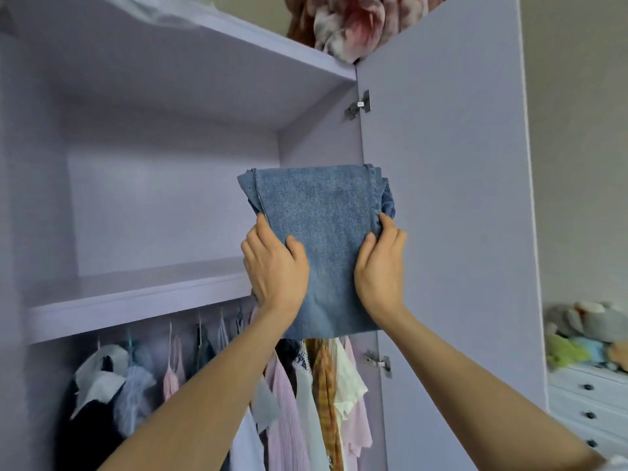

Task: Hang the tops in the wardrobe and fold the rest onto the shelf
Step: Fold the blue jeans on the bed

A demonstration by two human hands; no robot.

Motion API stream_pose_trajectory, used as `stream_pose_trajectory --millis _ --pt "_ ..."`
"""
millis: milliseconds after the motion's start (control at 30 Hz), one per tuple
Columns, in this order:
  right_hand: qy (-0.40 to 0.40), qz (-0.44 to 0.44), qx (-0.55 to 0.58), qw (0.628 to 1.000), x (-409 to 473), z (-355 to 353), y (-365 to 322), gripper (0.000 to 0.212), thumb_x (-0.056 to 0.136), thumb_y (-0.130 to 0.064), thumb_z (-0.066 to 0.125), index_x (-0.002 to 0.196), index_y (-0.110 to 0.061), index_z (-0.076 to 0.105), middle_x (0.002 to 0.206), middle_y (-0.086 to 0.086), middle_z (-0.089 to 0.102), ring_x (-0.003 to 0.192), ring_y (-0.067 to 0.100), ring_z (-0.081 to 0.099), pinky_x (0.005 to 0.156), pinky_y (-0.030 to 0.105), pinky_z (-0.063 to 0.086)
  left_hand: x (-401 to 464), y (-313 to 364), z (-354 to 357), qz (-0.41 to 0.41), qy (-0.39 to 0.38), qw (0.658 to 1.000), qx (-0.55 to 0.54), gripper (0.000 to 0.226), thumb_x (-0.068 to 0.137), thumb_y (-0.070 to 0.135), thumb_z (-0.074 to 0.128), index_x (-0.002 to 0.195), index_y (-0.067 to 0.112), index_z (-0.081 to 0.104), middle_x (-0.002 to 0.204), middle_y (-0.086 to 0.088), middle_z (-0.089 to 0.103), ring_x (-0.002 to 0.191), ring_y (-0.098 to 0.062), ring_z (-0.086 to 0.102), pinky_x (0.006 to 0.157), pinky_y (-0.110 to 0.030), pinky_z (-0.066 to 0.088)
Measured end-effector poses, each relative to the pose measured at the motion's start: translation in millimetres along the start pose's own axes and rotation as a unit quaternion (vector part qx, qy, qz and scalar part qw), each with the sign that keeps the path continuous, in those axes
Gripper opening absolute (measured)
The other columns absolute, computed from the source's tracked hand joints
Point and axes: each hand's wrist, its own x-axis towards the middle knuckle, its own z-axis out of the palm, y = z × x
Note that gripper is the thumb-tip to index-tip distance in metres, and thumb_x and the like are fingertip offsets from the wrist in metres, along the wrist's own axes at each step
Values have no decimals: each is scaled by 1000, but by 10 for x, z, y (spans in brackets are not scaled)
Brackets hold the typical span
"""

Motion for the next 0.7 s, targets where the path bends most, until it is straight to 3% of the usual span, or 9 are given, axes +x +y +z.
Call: stream_pose_trajectory --millis 67,200,400,567,700 --pt "-18 -23 15 999 362 464 138 41 100 -19 35 140 -7 33 125 14 40 108 27 48 91 27 35 386 -228 324 -2 20 1000 0 58 93 16 49 143 -3 27 135 -22 42 123 -35 36 103 -41 27" --pt "-15 -49 34 998 887 1138 360 41 100 -17 36 139 -5 34 123 15 40 102 25 47 77 15 26 1003 -555 803 7 48 999 13 57 94 18 46 144 0 26 135 -20 41 124 -34 34 103 -42 28" --pt "-11 -88 57 994 1664 2074 818 41 100 -17 37 139 -5 34 120 15 40 97 29 49 75 23 28 1747 -925 1576 13 73 996 42 59 94 19 46 144 0 24 135 -20 40 124 -34 34 102 -41 26" --pt "-49 -68 64 994 2107 2887 1386 42 100 -20 34 140 -8 32 124 15 39 95 31 52 79 36 40 2191 -1375 2326 -15 13 995 101 61 96 20 44 145 -2 17 136 -21 37 124 -35 32 101 -42 27" --pt "-134 -37 46 989 2384 3594 1913 42 101 -24 30 141 -10 29 124 14 38 95 34 52 83 42 44 2471 -1842 2967 -103 -62 983 139 62 98 22 40 147 0 8 140 -22 32 127 -36 29 102 -45 29"
